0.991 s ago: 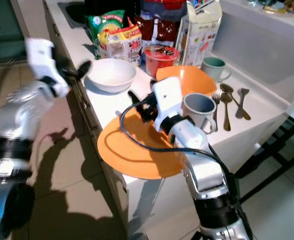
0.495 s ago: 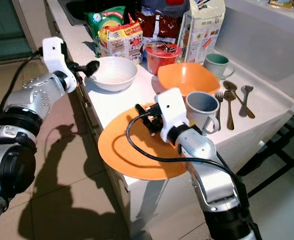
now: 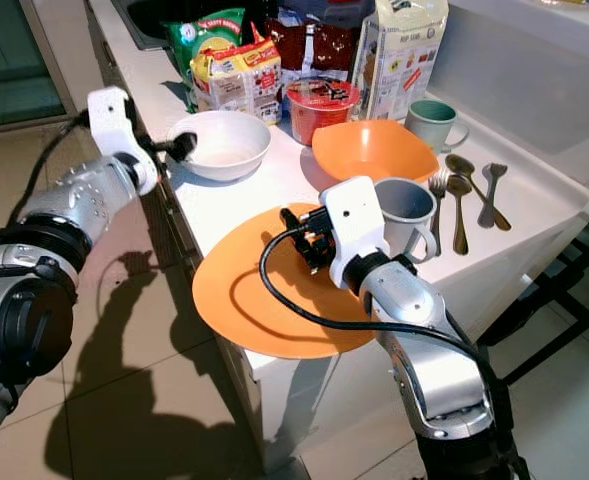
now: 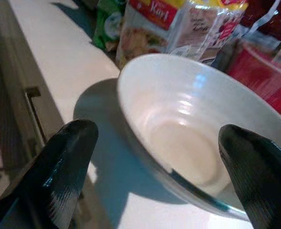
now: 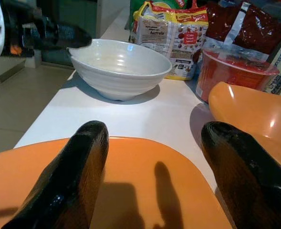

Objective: Setting the table

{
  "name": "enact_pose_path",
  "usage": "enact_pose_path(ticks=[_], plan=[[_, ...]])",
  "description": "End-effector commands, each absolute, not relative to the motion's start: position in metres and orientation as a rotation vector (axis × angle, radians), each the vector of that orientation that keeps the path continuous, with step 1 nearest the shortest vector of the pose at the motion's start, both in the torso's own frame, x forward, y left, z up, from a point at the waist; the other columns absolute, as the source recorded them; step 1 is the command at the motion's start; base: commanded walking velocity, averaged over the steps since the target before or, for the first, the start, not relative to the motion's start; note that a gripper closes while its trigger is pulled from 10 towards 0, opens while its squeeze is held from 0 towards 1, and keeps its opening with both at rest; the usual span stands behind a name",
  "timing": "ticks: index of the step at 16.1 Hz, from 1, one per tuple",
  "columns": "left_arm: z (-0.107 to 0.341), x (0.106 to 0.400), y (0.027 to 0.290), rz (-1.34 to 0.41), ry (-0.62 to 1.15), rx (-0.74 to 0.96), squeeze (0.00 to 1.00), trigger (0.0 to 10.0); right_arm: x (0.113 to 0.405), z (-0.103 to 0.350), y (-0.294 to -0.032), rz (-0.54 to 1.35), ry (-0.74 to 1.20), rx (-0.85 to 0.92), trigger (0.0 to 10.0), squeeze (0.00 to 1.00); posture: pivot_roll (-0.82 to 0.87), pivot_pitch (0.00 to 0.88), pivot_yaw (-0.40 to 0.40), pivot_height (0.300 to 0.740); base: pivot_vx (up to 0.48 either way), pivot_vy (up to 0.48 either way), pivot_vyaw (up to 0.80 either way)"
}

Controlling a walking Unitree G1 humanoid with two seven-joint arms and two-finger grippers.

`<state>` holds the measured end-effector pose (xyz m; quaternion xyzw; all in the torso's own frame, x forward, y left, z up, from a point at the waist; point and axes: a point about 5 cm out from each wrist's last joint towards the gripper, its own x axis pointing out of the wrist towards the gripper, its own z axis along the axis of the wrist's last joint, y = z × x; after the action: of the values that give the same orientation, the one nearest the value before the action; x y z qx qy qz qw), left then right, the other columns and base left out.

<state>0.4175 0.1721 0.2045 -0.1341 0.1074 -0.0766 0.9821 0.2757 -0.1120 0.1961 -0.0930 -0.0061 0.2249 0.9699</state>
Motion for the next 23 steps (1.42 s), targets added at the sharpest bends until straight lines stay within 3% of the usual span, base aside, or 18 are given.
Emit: enact_pose_path(ticks=[1, 8, 23], plan=[[0.213, 0.420, 0.171, -0.137, 0.195, -0.269, 0.00, 10.0, 0.274, 0.197, -0.115, 0.437, -0.007, -0.188, 10.0, 0.00, -0.10, 0.000, 0.030, 0.740, 0.000, 0.000, 0.00], [0.206, 0.419, 0.170, -0.076, 0.231, -0.273, 0.00, 10.0, 0.270, 0.197, -0.108, 0.460, 0.008, -0.184, 10.0, 0.00, -0.11, 0.000, 0.030, 0.740, 0.000, 0.000, 0.00], [0.192, 0.416, 0.149, -0.210, 0.325, -0.197, 0.00, 10.0, 0.271, 0.197, -0.106, 0.466, 0.008, -0.203, 10.0, 0.00, -0.11, 0.000, 0.029, 0.740, 0.000, 0.000, 0.00]])
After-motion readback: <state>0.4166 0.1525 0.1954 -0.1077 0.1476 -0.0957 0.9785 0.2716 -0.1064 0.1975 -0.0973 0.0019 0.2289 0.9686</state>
